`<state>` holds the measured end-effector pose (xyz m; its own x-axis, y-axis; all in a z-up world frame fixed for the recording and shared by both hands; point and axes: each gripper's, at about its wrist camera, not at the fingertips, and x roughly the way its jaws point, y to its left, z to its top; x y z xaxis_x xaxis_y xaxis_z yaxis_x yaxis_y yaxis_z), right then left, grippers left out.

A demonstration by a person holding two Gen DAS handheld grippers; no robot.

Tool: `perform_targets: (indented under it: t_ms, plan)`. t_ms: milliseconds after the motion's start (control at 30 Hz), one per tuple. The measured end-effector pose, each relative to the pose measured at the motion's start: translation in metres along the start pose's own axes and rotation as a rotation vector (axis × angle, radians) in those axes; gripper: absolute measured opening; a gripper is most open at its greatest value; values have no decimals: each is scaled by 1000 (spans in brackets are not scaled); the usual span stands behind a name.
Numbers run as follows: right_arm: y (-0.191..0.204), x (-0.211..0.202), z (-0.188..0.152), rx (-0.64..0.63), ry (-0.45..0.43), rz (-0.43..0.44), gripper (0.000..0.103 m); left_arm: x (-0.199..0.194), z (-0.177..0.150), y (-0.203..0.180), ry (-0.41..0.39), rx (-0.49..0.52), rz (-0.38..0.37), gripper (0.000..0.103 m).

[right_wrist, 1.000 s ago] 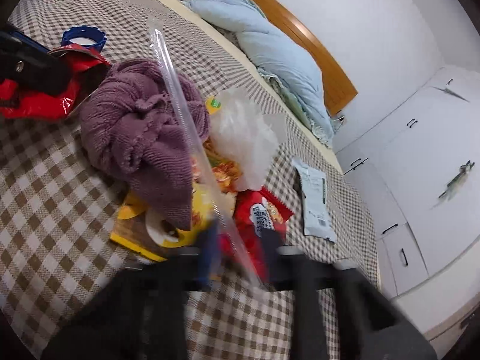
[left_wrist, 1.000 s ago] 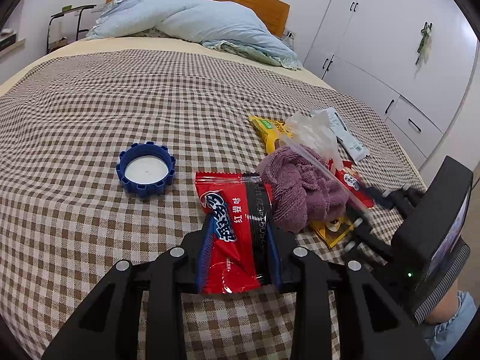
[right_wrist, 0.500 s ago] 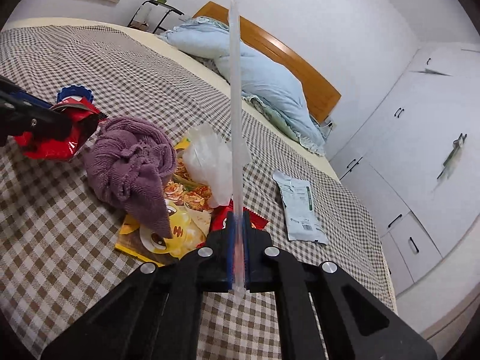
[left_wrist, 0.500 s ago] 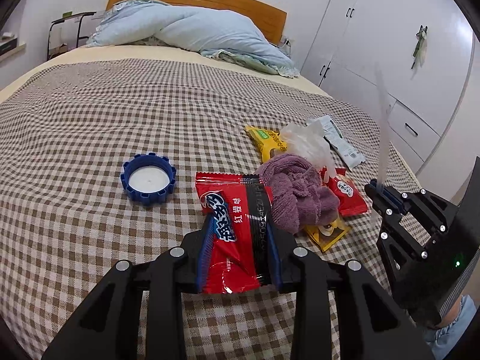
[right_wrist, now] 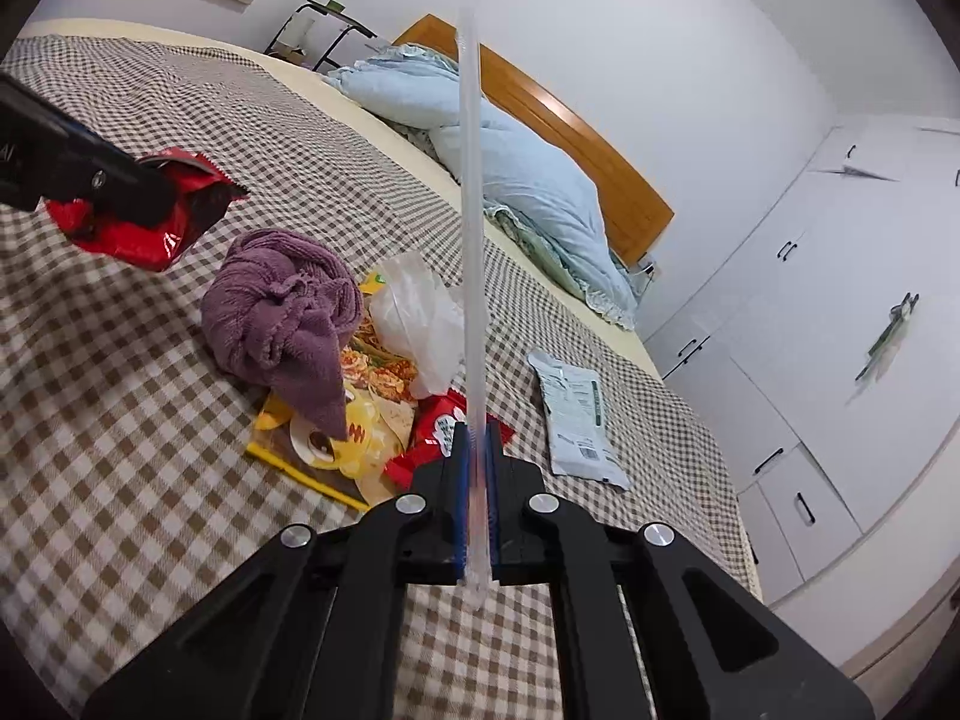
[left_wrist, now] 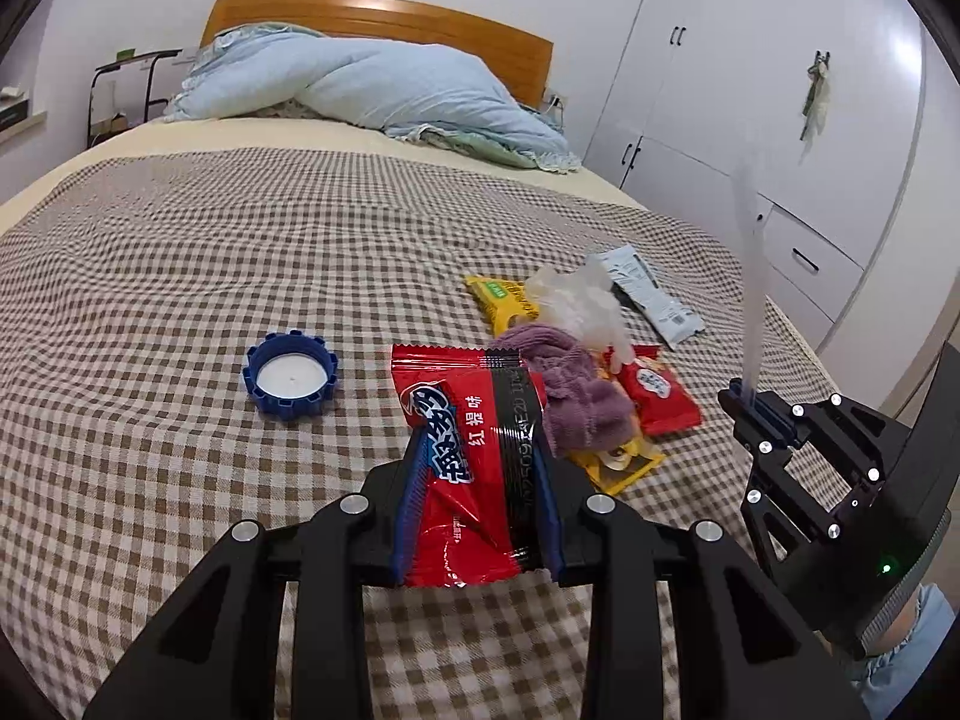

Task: Collect trash
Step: 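Grasp the long clear straw with the right tool while the left tool holds the packet, then carry the packet with the left tool while the right tool carries the straw down to the bin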

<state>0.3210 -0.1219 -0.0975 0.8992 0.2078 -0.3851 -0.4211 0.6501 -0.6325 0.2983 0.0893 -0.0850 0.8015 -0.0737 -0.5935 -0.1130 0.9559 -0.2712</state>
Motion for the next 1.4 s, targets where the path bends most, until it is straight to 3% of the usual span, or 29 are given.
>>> perform_targets:
  t_ms: [300, 1400]
  plan:
    - [-10, -39, -22, 3, -23, -39, 5, -35, -9, -26, -38, 37, -29, 29]
    - [1, -164, -71, -31, -62, -51, 5, -138, -74, -81, -7, 133, -73, 29]
